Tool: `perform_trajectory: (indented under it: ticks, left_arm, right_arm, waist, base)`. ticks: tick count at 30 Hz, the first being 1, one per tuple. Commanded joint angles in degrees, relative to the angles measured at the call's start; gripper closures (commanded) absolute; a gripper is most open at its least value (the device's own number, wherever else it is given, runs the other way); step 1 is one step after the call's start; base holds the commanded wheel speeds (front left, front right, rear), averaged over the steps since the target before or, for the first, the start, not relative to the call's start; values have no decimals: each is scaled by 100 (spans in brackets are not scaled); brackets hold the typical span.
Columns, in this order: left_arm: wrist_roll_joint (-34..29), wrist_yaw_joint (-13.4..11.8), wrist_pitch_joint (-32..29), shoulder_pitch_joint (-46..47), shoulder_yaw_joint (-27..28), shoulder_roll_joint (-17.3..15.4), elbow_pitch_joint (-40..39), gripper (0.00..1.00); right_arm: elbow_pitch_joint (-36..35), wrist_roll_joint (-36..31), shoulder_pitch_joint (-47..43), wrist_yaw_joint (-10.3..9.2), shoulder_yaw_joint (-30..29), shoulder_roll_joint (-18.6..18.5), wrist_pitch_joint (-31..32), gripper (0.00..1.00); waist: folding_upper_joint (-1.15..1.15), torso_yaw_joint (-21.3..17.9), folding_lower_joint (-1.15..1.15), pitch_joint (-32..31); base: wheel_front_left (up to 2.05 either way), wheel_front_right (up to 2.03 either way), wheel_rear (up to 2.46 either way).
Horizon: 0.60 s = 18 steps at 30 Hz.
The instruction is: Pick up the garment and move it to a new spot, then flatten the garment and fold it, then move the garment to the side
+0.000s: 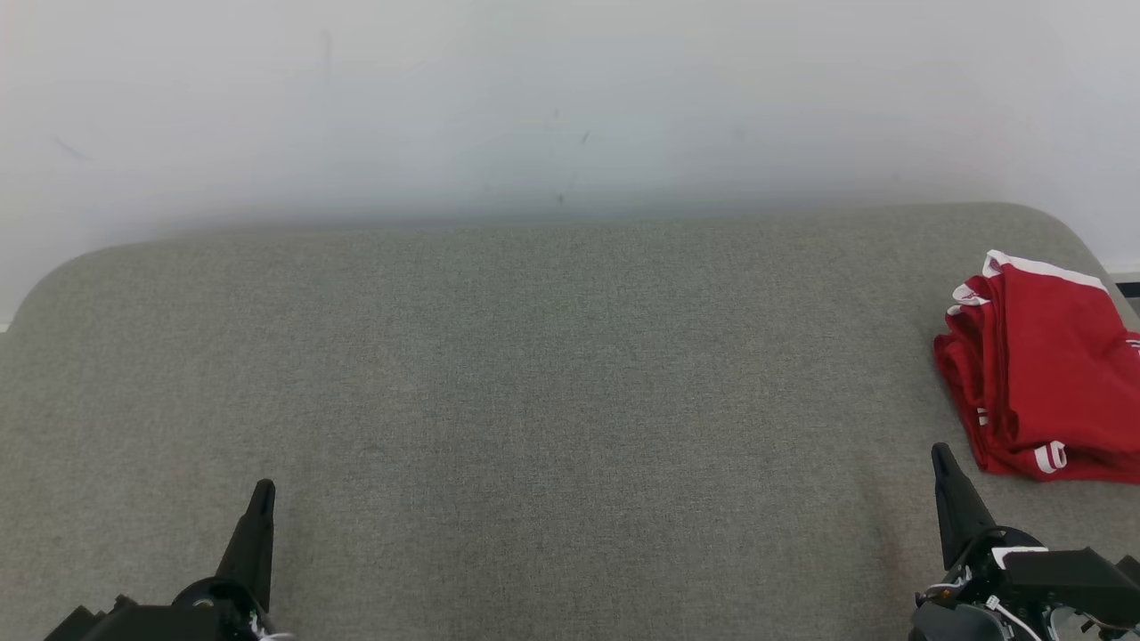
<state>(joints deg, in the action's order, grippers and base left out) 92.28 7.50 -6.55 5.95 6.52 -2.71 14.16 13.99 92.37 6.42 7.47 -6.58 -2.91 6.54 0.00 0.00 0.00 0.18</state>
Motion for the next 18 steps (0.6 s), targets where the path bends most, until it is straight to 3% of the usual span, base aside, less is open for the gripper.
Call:
perform_trajectory:
  ticks: [1,18]
  left_arm:
    - [25,-2,-17,63,0,-32,-20,100]
    - [26,-2,-17,63,1,-32,-21,100]
  right_arm:
    - [-12,9,-45,4,-7,10,14,100]
    - [-12,10,-45,4,-6,10,14,100]
  waist:
    - [0,0,0,0]
    - [0,0,0,0]
  base:
    - [0,0,0]
    - [0,0,0]
